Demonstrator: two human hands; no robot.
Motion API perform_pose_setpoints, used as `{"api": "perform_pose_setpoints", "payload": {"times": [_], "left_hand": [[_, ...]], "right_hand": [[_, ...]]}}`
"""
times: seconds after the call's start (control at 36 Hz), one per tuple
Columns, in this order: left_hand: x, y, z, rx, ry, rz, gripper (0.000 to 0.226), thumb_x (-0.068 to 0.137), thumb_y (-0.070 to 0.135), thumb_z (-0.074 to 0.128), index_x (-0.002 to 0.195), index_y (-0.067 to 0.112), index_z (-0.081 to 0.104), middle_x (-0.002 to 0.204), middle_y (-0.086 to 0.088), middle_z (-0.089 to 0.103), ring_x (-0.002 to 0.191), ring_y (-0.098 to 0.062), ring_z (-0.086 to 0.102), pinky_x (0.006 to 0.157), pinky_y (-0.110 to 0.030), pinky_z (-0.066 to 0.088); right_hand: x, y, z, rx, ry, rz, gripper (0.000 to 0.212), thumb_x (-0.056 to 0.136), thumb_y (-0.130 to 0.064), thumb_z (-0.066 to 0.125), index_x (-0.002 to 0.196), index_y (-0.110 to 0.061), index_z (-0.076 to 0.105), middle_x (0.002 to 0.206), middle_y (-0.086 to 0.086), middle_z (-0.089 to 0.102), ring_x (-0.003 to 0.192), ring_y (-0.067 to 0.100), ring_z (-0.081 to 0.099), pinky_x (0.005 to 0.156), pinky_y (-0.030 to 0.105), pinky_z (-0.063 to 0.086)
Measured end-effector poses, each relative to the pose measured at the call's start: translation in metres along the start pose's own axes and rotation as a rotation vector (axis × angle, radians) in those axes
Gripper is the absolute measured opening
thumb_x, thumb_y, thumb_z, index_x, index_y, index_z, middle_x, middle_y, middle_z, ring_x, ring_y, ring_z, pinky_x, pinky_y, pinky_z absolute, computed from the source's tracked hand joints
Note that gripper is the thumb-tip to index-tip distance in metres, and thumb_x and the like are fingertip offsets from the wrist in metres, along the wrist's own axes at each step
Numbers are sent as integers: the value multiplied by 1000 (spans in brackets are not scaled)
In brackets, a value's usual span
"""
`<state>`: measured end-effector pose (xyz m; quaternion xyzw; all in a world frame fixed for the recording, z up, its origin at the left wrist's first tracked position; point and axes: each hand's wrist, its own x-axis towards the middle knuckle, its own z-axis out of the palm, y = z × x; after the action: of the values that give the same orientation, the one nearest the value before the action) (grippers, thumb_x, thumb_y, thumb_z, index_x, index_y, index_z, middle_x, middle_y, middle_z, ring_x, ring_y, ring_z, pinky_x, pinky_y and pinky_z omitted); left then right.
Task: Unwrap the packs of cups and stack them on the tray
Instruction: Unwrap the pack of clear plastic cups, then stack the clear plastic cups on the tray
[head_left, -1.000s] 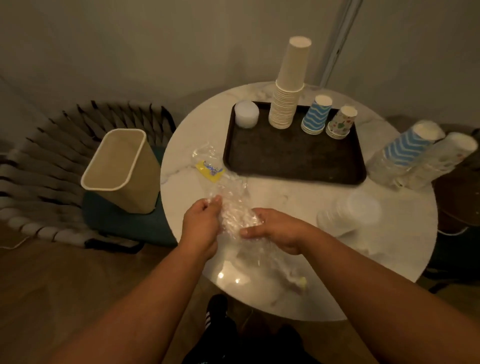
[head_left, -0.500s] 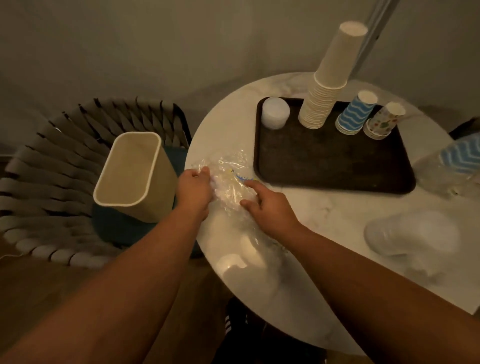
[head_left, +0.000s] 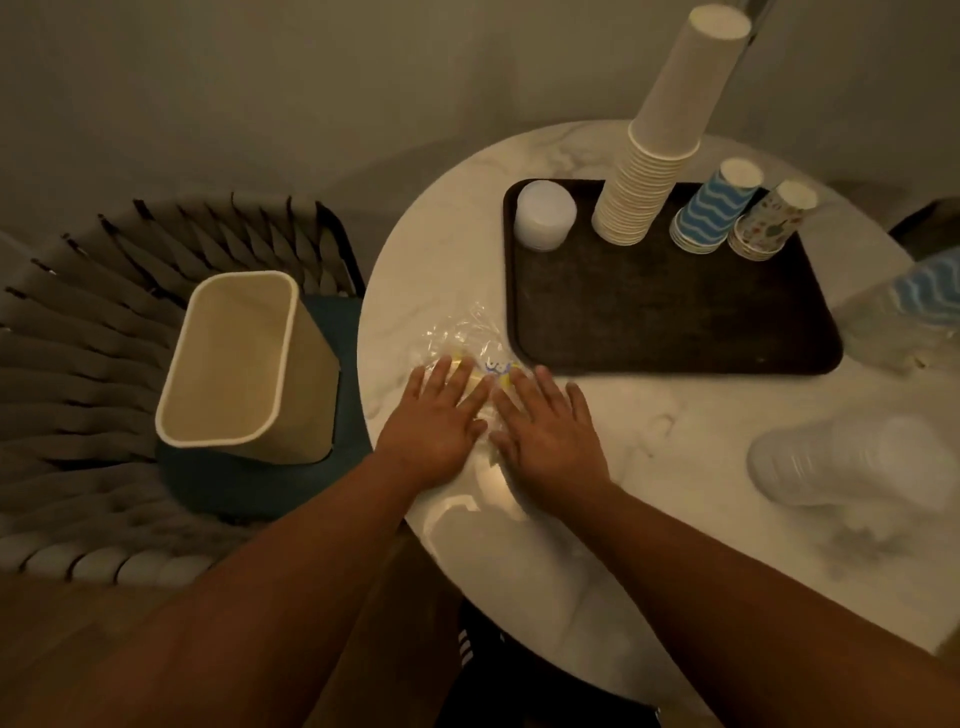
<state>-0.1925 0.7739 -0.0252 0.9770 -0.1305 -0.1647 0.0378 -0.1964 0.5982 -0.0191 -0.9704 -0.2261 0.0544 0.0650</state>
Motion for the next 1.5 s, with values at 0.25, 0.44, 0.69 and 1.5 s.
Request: {"api": "perform_pose_setpoints", "payload": {"times": [0.25, 0.44, 0.69, 1.5], "left_hand": [[4, -10, 5, 73, -26, 0, 77, 79, 67, -18, 151, 41, -17, 161, -3, -24, 147, -29, -25, 116, -59, -10], [5, -5, -8, 113, -85, -12, 68, 94, 68, 9, 152, 39, -13, 161, -4, -23, 147, -31, -23, 115, -62, -9], [-20, 15, -29, 89, -64, 16, 77, 91, 74, 14, 155, 35, -2, 164, -6, -10, 150, -30, -14, 119, -52, -10], [48, 327, -82, -1080, 17, -71, 70, 83, 57, 65, 144, 32, 42, 142, 7, 48, 122, -13, 48, 100, -31, 40]], "right_hand": [[-15, 16, 12, -52, -265, 12, 72, 85, -54, -13, 152, -28, -12, 161, 1, -19, 145, 24, -25, 116, 50, -14], [-13, 13, 2, -22, -283, 39, 57, 101, -51, 8, 153, -34, -9, 162, -2, -17, 146, 24, -23, 115, 53, -16], [-73, 33, -46, 270, 45, 30, 62, 97, -55, 20, 151, -25, 28, 156, 1, 32, 145, 20, 23, 119, 38, 10], [-193, 290, -29, 593, 94, 486, 89, 65, -62, 67, 138, -16, 46, 124, 4, 56, 112, 23, 52, 97, 36, 42]]}}
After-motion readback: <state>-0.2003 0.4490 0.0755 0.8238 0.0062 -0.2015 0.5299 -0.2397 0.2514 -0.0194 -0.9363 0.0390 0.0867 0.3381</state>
